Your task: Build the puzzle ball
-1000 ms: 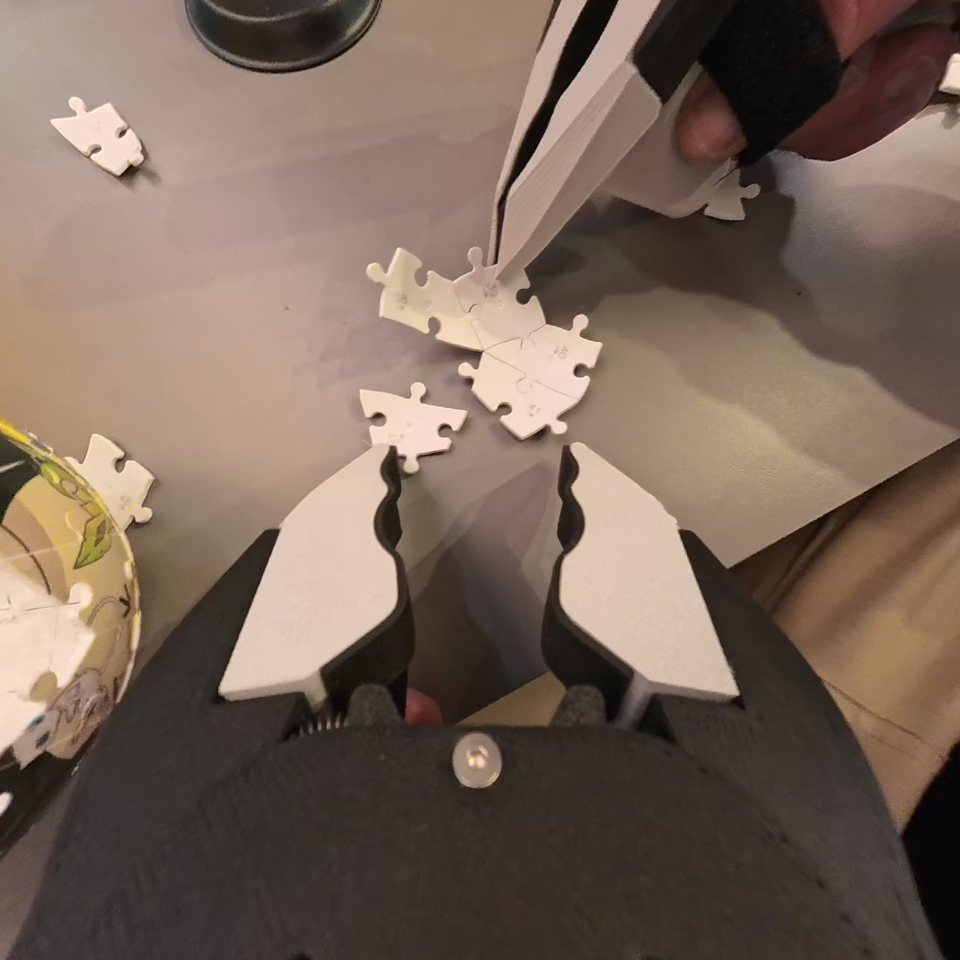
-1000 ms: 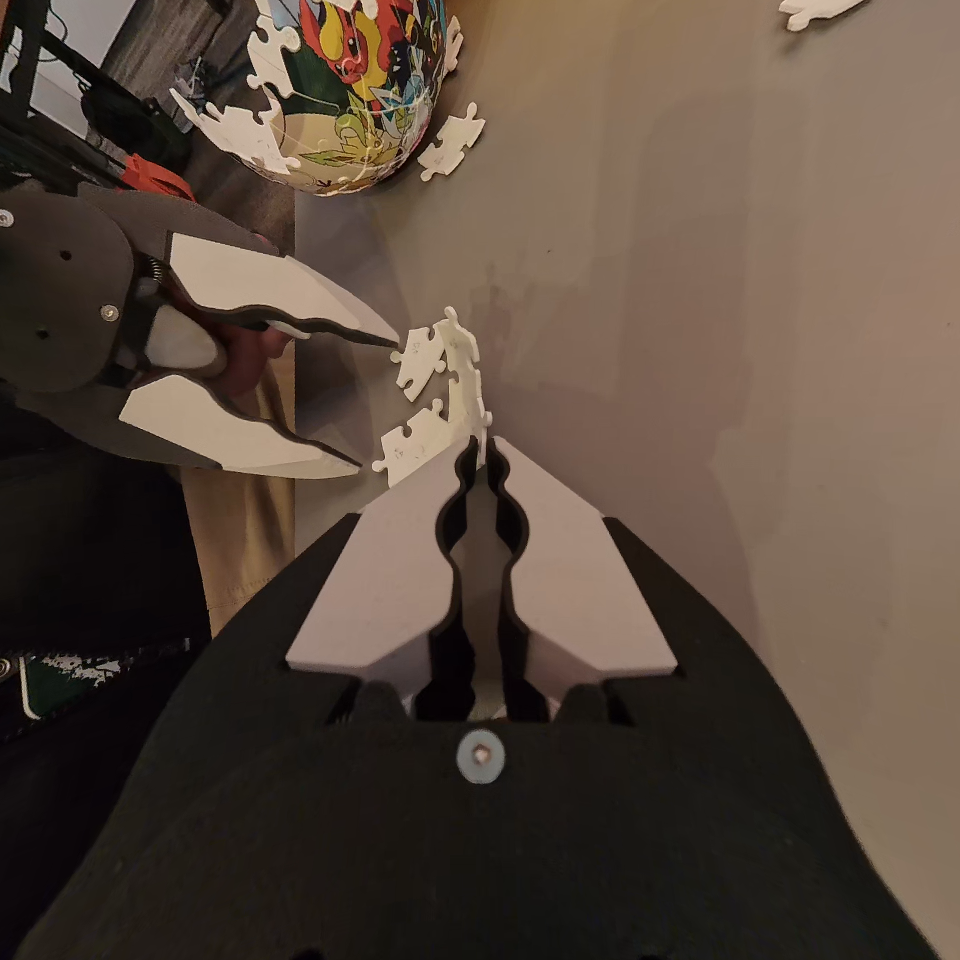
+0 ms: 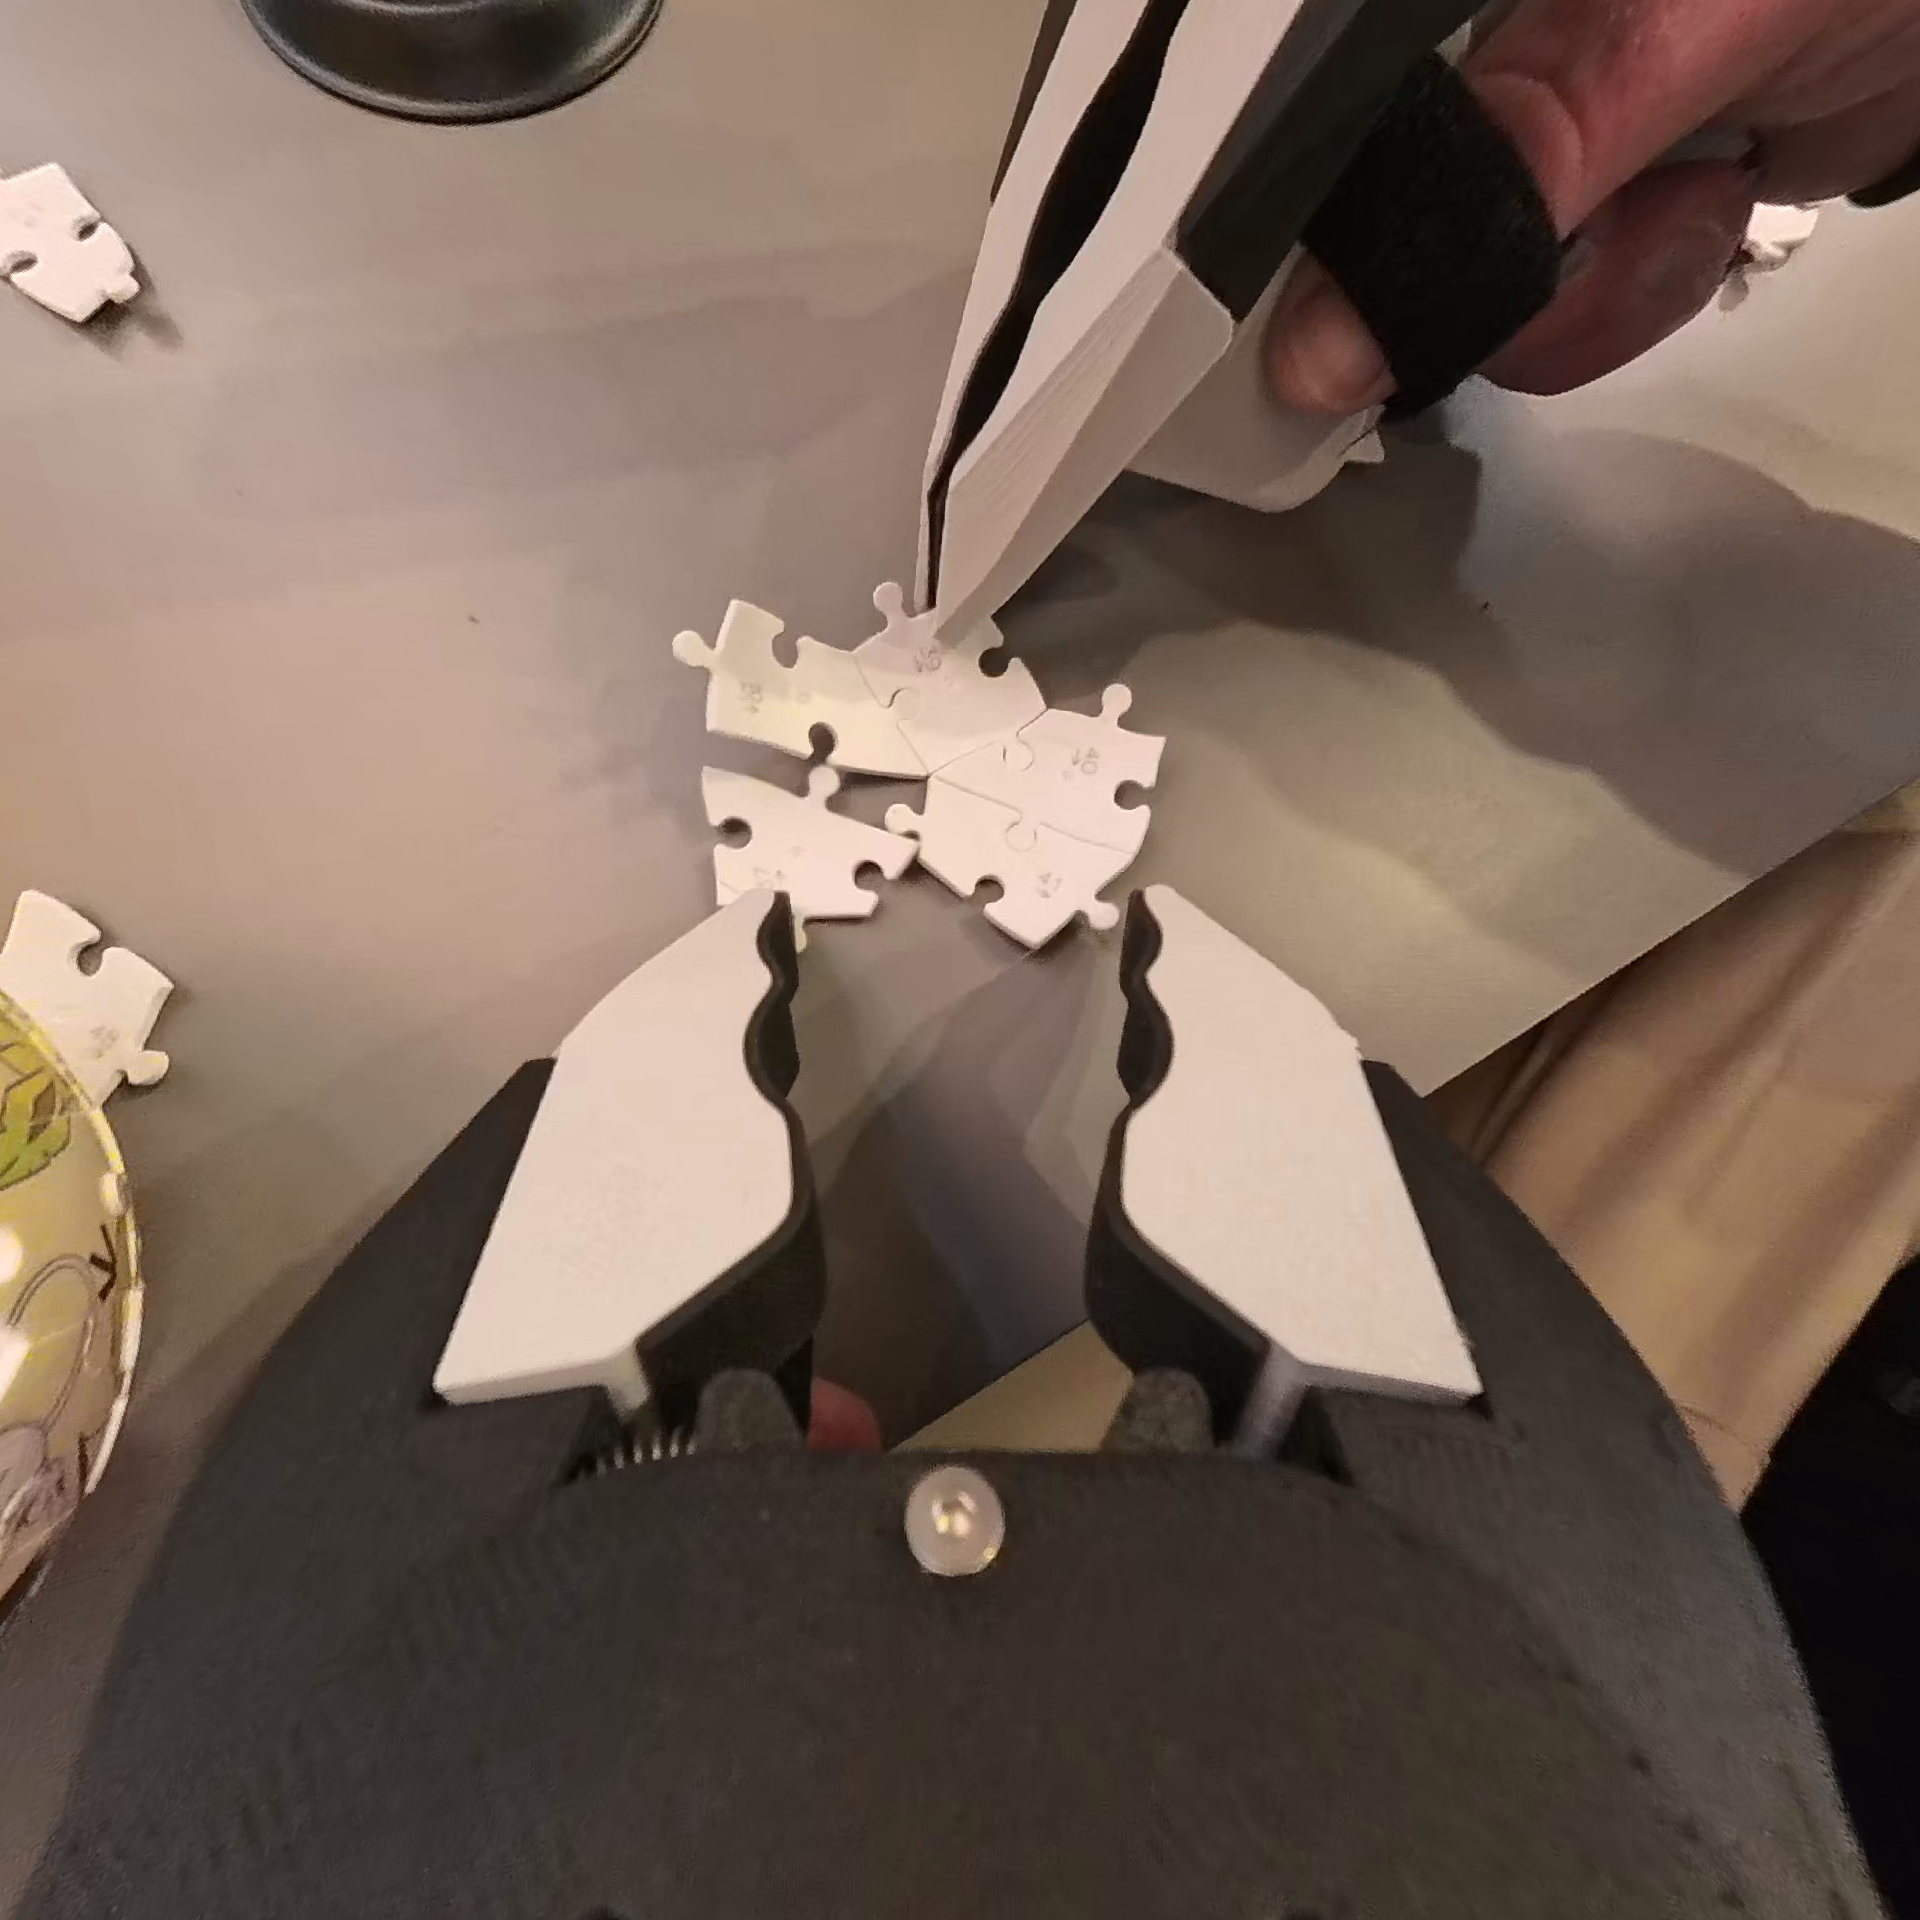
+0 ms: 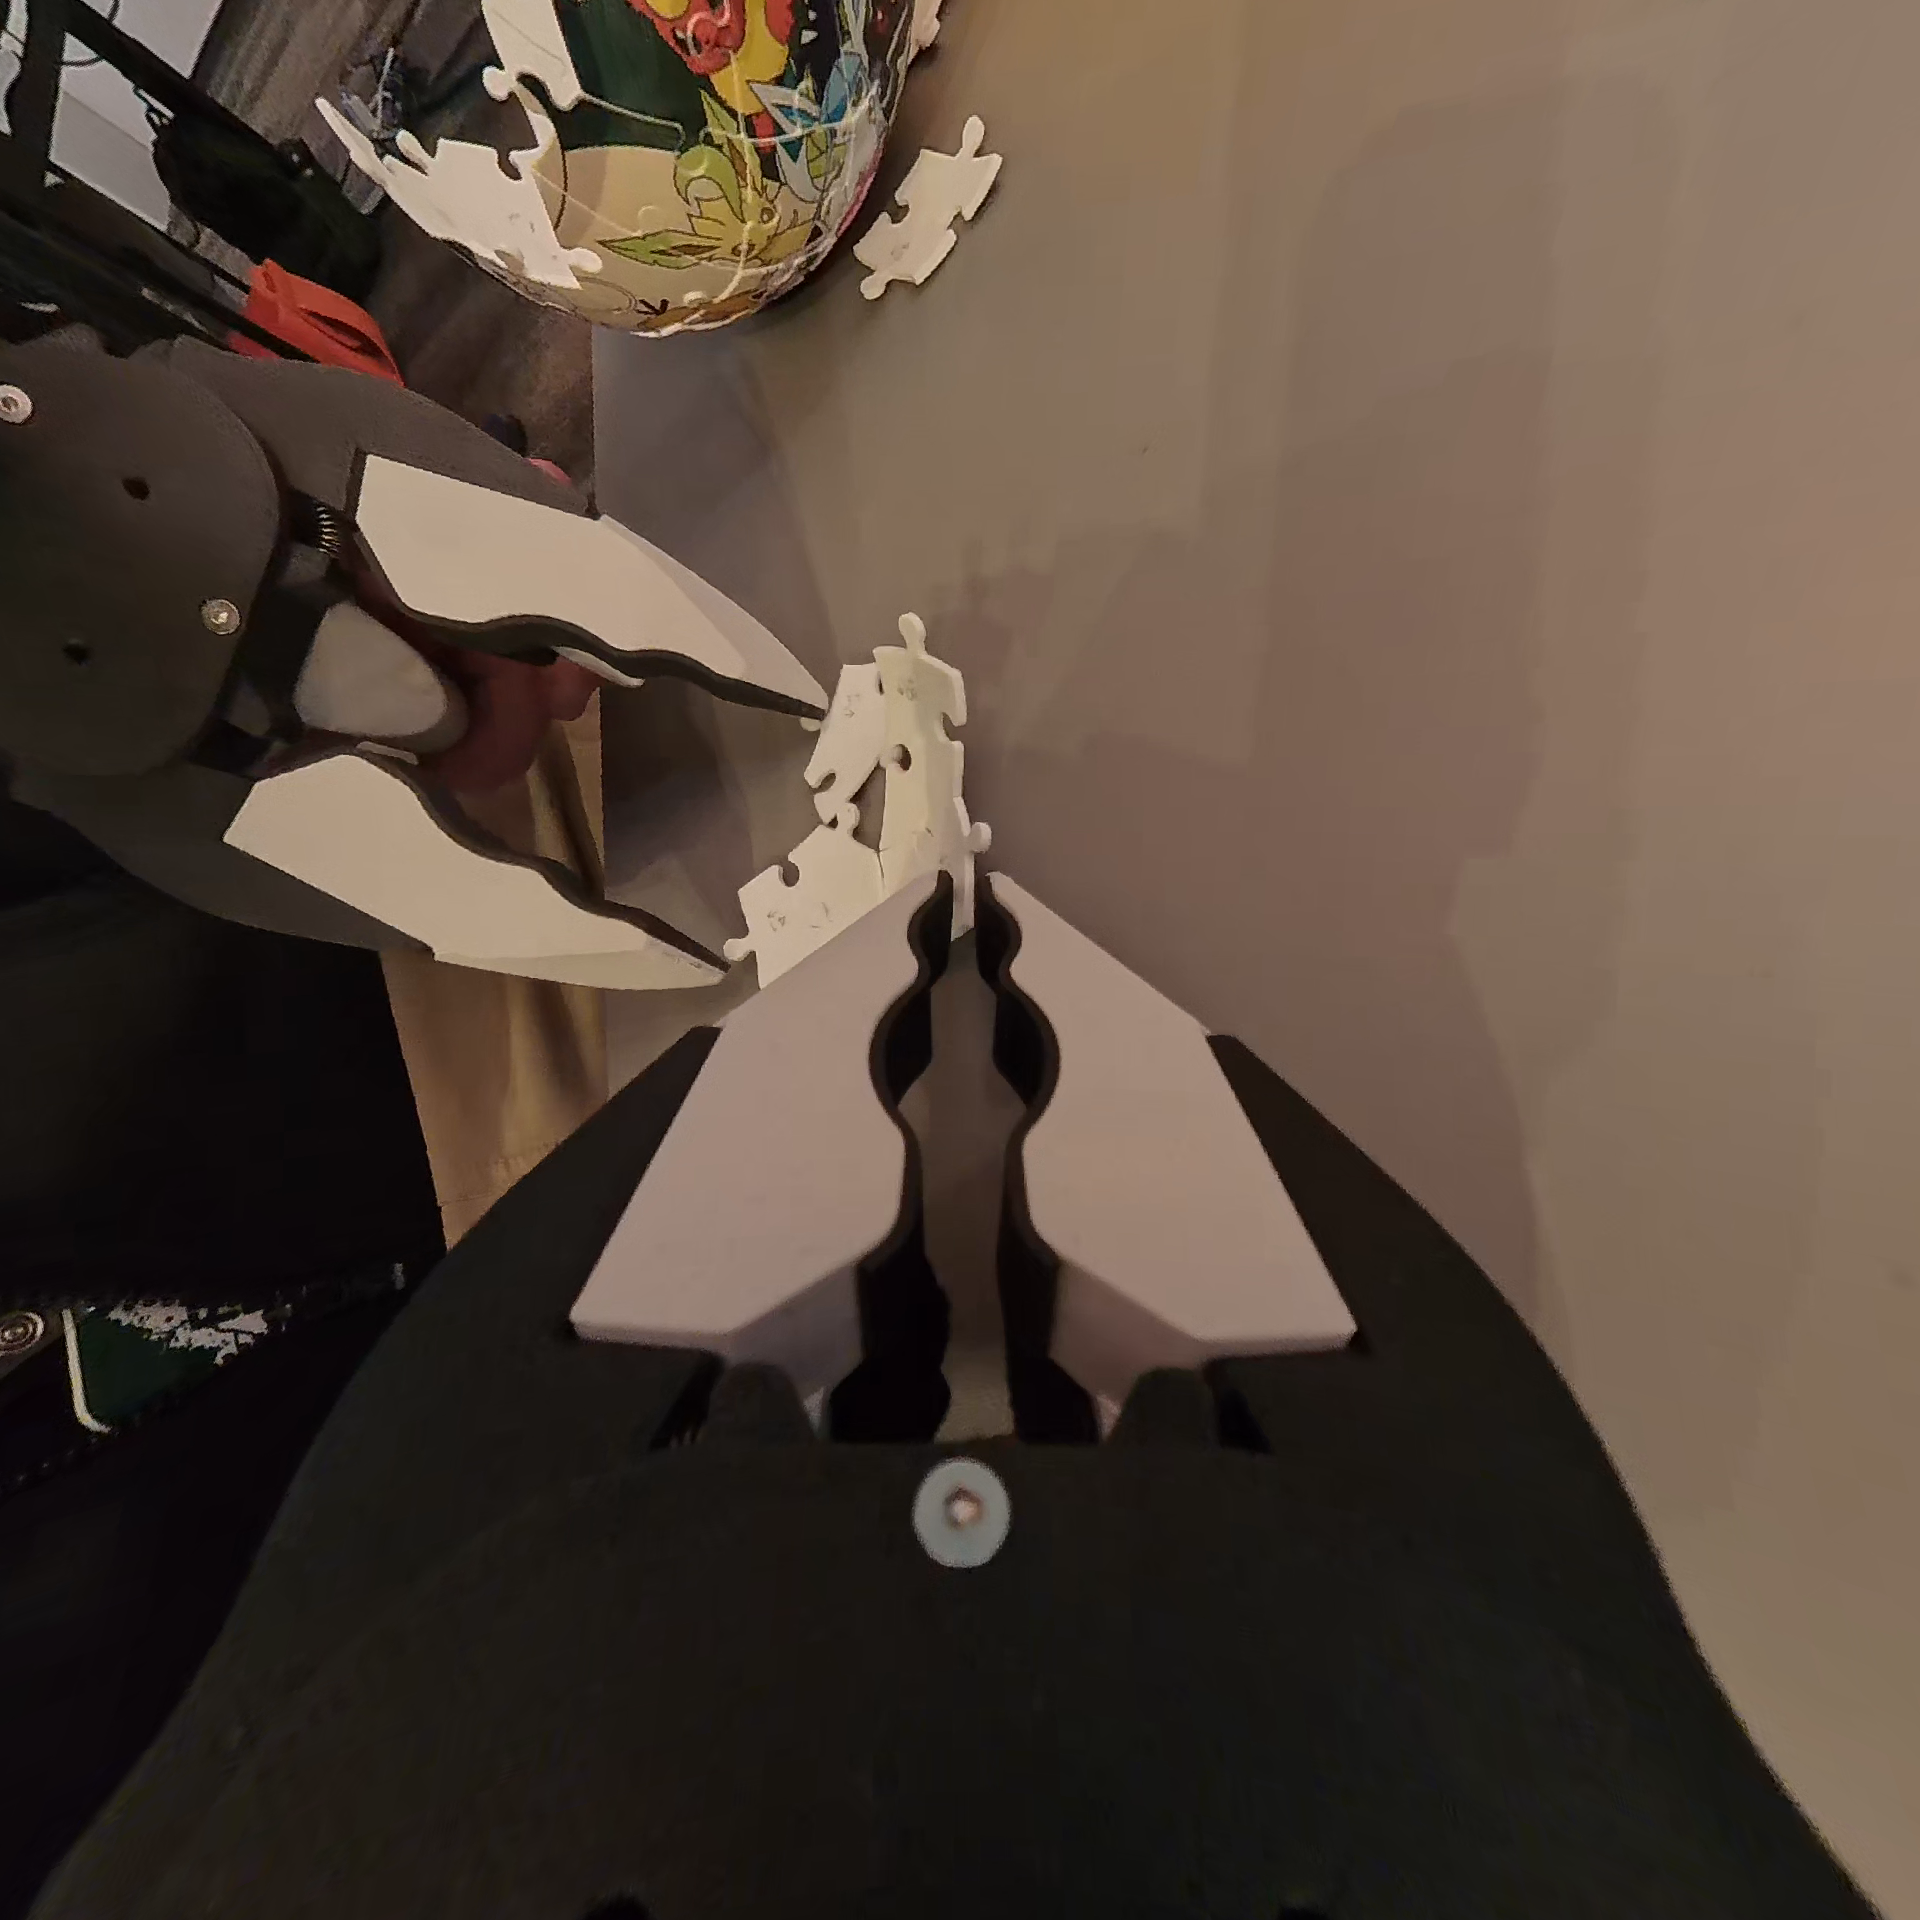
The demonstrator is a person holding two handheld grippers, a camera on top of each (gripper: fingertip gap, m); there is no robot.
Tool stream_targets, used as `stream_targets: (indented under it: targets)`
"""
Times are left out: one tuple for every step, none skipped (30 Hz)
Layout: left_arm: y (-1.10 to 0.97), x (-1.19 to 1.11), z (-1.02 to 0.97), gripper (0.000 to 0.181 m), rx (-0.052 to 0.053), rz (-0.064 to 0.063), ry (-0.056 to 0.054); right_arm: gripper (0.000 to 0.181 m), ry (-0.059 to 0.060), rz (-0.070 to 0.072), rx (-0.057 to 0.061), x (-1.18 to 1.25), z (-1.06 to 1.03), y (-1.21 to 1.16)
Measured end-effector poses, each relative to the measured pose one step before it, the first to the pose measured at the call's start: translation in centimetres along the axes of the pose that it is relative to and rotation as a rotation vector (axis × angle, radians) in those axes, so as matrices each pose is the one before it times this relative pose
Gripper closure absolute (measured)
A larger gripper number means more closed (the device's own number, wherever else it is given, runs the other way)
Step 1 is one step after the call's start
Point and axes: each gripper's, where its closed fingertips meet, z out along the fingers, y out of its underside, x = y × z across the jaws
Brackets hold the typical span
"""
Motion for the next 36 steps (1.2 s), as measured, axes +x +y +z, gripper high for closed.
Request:
stream_targets:
  targets:
    - [-0.026, 0.076, 0.002, 0.12, 0.0023, -0.0019, 0.0022, 0.178, 0.0005, -0.0003, -0.0014, -0.023, 0.039, 0.013]
    - [0.014, 0.014, -0.007, 0.12, -0.0003, 0.0021, -0.0012, 0.178, -0.0026, -0.0001, 0.0001, -0.052, 0.011, 0.003]
    - [-0.001, -0.041, -0.027, 0.12, 0.0001, 0.0011, -0.0031, 0.178, -0.0056, 0.0021, 0.0013, -0.072, -0.024, -0.001]
    - [-0.068, -0.001, -0.052, 0.12, 0.0053, -0.0027, 0.0017, 0.178, -0.0039, 0.003, -0.0002, -0.033, -0.039, 0.021]
    - [-0.022, 0.054, -0.012, 0.12, 0.0022, -0.0047, 0.0059, 0.179, -0.0011, 0.0002, -0.0013, -0.007, -0.025, 0.045]
    - [0.054, -0.014, 0.042, 0.12, -0.0029, -0.0033, 0.0005, 0.179, -0.0038, 0.0, -0.0016, -0.057, -0.029, 0.047]
    - [0.008, -0.035, 0.036, 0.12, 0.0017, -0.0011, -0.0015, 0.179, -0.0048, 0.0019, -0.0038, -0.06, -0.008, 0.083]
    - [-0.03, 0.001, 0.015, 0.119, 0.0015, -0.0043, 0.0011, 0.179, -0.0005, 0.0016, -0.0035, 0.028, -0.015, 0.101]
    - [-0.031, 0.032, 0.0, 0.119, 0.0016, -0.005, 0.0035, 0.178, -0.0028, 0.0029, -0.0014, -0.006, -0.028, 0.077]
    - [-0.03, 0.046, 0.011, 0.119, 0.0025, -0.0044, 0.0033, 0.179, -0.0015, 0.0015, -0.0011, -0.018, -0.047, 0.065]
    - [-0.025, -0.005, 0.005, 0.119, 0.0023, -0.0057, 0.0002, 0.178, 0.0005, 0.0014, -0.0035, -0.009, -0.048, 0.081]
    - [-0.035, 0.016, 0.013, 0.118, 0.0025, -0.0089, 0.0002, 0.179, -0.0007, 0.0025, -0.0028, -0.053, -0.032, 0.063]
    - [-0.046, 0.104, 0.009, 0.116, 0.0026, -0.0104, 0.0053, 0.179, -0.0013, 0.0011, -0.0028, -0.067, 0.001, 0.059]
    - [-0.027, 0.054, 0.002, 0.116, 0.001, -0.0071, 0.0018, 0.179, -0.0007, 0.001, -0.0029, -0.079, 0.017, 0.081]
    - [0.01, -0.027, -0.009, 0.116, 0.0003, -0.0044, -0.0055, 0.179, -0.0002, 0.0021, -0.0035, -0.076, 0.014, 0.103]
    - [0.033, 0.007, -0.039, 0.115, -0.0004, -0.004, -0.004, 0.179, -0.0001, 0.0005, -0.0005, -0.084, -0.001, 0.07]
    - [0.027, 0.025, -0.057, 0.115, 0.0007, -0.0072, -0.0033, 0.178, 0.0017, 0.0005, -0.0014, -0.046, -0.012, 0.055]
    - [0.021, 0.061, -0.106, 0.115, 0.0033, -0.0078, -0.0021, 0.179, 0.0031, 0.0005, -0.0006, -0.006, -0.03, 0.033]
    - [0.128, 0.13, -0.097, 0.115, -0.0034, -0.0048, 0.0027, 0.179, 0.0011, 0.0026, 0.0005, -0.017, -0.019, 0.036]
    - [0.159, 0.16, -0.084, 0.114, -0.0042, -0.0009, 0.0035, 0.179, 0.0004, 0.002, 0.0007, 0.0, -0.022, 0.034]
    - [0.095, 0.052, -0.105, 0.114, 0.0008, 0.0035, -0.0026, 0.179, 0.0018, 0.0034, 0.001, 0.03, -0.03, 0.038]
    - [0.109, 0.068, -0.058, 0.114, -0.0019, 0.0039, 0.0032, 0.179, 0.002, 0.006, 0.0016, 0.037, -0.007, 0.021]
    - [0.118, 0.093, -0.002, 0.114, -0.0048, 0.002, 0.0072, 0.179, 0.0006, 0.0044, 0.0024, 0.006, 0.026, 0.001]
    - [0.037, 0.006, 0.0, 0.114, -0.0007, 0.0035, 0.0008, 0.179, -0.0009, 0.0, 0.002, -0.064, 0.057, -0.005]
    - [-0.035, -0.024, -0.009, 0.114, 0.001, 0.0039, -0.0016, 0.179, 0.0029, -0.0013, 0.0023, -0.028, 0.061, -0.06]
    - [-0.088, 0.084, -0.02, 0.115, 0.0047, 0.0023, 0.006, 0.179, 0.0087, -0.0018, 0.0054, 0.072, 0.042, -0.167]
    - [-0.052, 0.14, 0.014, 0.115, 0.0018, -0.0007, 0.0097, 0.179, 0.0091, -0.0037, 0.0095, 0.066, 0.009, -0.258]
    - [0.058, 0.038, 0.067, 0.115, -0.0041, 0.0009, 0.0029, 0.179, 0.0006, -0.0028, 0.0046, -0.046, 0.018, -0.195]
    - [0.036, -0.072, 0.042, 0.115, -0.0012, 0.0034, -0.0035, 0.179, 0.0006, -0.0012, 0.0003, -0.002, 0.046, -0.074]
    - [-0.007, -0.042, 0.017, 0.115, 0.0007, -0.0013, 0.0011, 0.179, 0.0016, 0.002, -0.0004, 0.036, 0.081, 0.008]
    - [-0.043, 0.043, -0.009, 0.115, 0.0014, -0.0033, 0.0068, 0.179, -0.0039, 0.0014, -0.0002, -0.061, 0.103, 0.042]
    - [0.023, -0.03, -0.001, 0.116, -0.0028, 0.0001, 0.0005, 0.179, -0.0018, -0.0029, -0.0007, -0.065, 0.094, 0.012]
    - [0.072, -0.1, -0.012, 0.116, -0.0044, 0.002, -0.0039, 0.179, 0.0028, -0.0027, 0.0005, 0.026, 0.023, -0.072]
    - [0.072, 0.013, -0.011, 0.116, -0.0027, -0.0033, 0.0032, 0.179, 0.0003, 0.0009, 0.0047, 0.034, -0.028, -0.181]
    - [-0.005, 0.06, -0.018, 0.116, 0.001, -0.0029, 0.0041, 0.179, -0.0043, 0.0035, 0.0056, 0.001, -0.023, -0.188]
    - [0.018, -0.005, 0.01, 0.116, -0.0027, 0.005, -0.0018, 0.179, -0.0041, 0.0012, 0.0027, -0.007, 0.013, -0.11]
